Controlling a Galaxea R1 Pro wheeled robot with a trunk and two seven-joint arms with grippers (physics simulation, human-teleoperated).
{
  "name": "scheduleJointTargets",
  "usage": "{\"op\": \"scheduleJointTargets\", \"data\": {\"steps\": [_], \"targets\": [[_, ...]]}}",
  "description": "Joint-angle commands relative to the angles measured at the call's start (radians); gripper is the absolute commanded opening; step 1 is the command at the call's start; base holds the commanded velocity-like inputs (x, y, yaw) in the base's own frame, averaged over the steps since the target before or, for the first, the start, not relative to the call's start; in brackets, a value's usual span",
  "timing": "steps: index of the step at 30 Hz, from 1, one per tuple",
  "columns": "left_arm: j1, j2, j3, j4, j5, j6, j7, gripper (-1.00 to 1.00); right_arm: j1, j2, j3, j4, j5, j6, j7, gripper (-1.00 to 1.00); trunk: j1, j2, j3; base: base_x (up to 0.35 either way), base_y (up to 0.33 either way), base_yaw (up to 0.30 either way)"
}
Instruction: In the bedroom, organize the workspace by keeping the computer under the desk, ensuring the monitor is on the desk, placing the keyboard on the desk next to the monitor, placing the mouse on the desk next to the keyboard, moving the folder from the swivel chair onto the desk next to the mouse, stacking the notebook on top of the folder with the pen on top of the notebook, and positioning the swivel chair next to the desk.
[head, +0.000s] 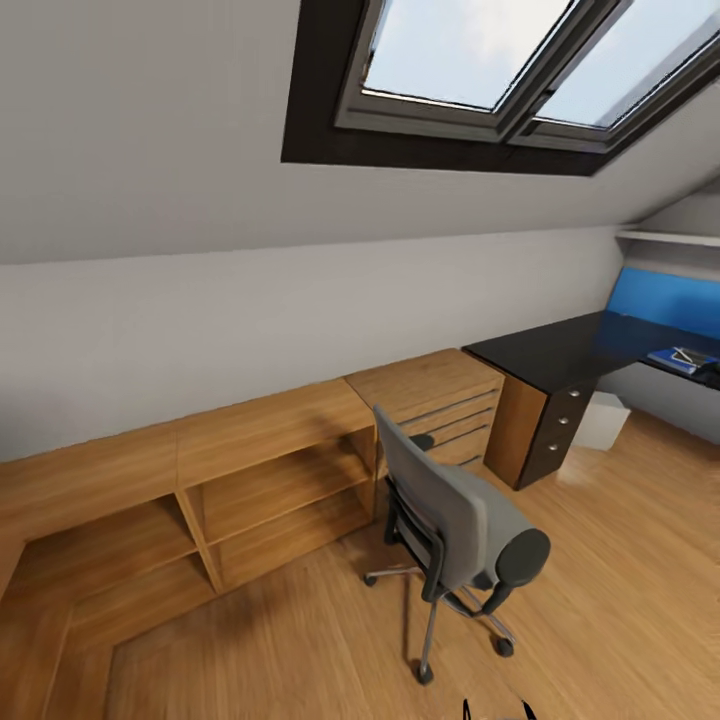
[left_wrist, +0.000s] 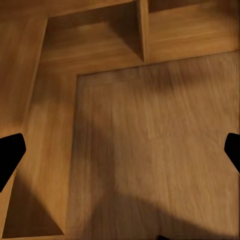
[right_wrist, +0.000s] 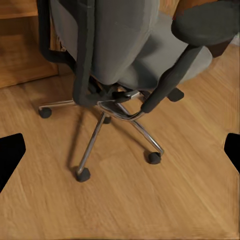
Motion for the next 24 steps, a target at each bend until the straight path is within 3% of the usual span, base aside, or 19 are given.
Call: {"op": "scheduleJointTargets", "data": {"steps": [1,12,24], "targets": [[-0.001,0.0,-0.003,0.0,0.006,-0.003,-0.001,1.0,-0.001,0.0,0.003,0.0,-0.004,-0.001,-0.006,1.0,0.001,-0.002,-0.003,0.0,0.0,-0.249],[-0.001,0.0,-0.002,0.0,0.006,-0.003,-0.002,1.0,-0.001,0.0,-0.017,0.0,-0.004,-0.001,-0.006,1.0,0.001,-0.002,-0.012,0.012,0.013,-0.249],[-0.001,0.0,-0.002,0.0,0.006,-0.003,-0.002,1.0,-0.001,0.0,-0.016,0.001,-0.004,-0.001,-0.006,1.0,0.001,-0.002,-0.022,0.207,0.205,-0.247]]}}
